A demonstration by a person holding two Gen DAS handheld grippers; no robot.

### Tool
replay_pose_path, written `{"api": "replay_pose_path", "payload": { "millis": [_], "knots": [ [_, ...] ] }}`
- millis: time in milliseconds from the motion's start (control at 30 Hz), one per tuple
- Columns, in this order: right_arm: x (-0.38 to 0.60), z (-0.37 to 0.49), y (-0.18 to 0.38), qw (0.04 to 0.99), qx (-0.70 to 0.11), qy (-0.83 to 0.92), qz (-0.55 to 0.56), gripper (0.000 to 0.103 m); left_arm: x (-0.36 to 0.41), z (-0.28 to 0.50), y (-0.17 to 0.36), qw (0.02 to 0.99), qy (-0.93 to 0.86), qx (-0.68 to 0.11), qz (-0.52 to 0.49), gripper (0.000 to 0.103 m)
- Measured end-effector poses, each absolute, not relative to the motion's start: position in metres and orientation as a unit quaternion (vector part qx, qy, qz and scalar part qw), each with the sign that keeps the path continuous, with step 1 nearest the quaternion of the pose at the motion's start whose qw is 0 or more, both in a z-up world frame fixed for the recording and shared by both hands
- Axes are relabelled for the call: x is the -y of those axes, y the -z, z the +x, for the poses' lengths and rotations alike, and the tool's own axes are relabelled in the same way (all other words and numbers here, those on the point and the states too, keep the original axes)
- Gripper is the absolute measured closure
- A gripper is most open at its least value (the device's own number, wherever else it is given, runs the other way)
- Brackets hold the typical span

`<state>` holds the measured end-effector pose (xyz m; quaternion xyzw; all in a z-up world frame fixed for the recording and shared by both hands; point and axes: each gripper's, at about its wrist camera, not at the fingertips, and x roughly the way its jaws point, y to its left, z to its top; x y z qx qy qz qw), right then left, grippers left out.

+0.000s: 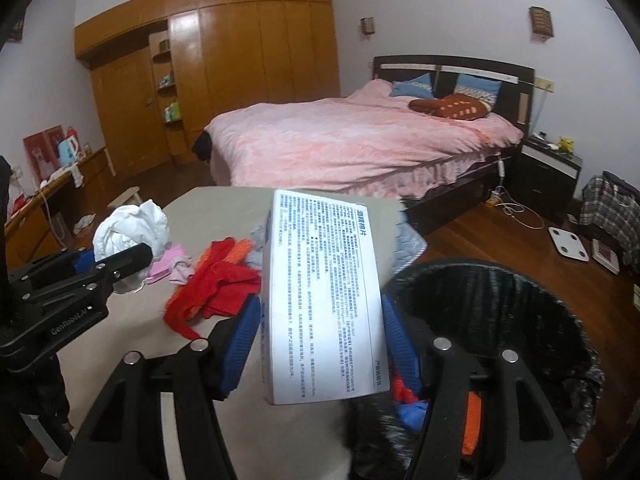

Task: Collect trash
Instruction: 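Carry the white tissue and medicine box over the trash bin with both grippers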

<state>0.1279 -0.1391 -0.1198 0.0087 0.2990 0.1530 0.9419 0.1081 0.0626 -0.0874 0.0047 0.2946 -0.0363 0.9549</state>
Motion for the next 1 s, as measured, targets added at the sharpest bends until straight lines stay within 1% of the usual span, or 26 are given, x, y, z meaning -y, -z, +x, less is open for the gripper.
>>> {"api": "replay_pose_path", "payload": {
  "millis": [467,833,933,967,1000],
  "knots": [
    [0.239,0.125,0.121,0.952,-0.296,-0.063,0.043,0.042,0.022,0.127,0.082,0.951,0.119,-0.284,0.031,0.072],
    [0.291,0.139,0.133,0.954,-0.297,-0.009,0.038,0.041,0.091,0.159,0.091,0.94,0.179,-0.287,0.043,0.072],
    [0.301,0.141,0.139,0.953,-0.3,0.006,0.037,0.039,0.107,0.169,0.095,0.934,0.203,-0.29,0.041,0.065],
    [0.305,0.142,0.14,0.953,-0.3,0.012,0.037,0.033,0.111,0.173,0.097,0.932,0.212,-0.291,0.038,0.059],
    [0.308,0.141,0.141,0.953,-0.3,0.019,0.039,0.029,0.114,0.175,0.098,0.93,0.219,-0.292,0.037,0.052]
  ]
}}
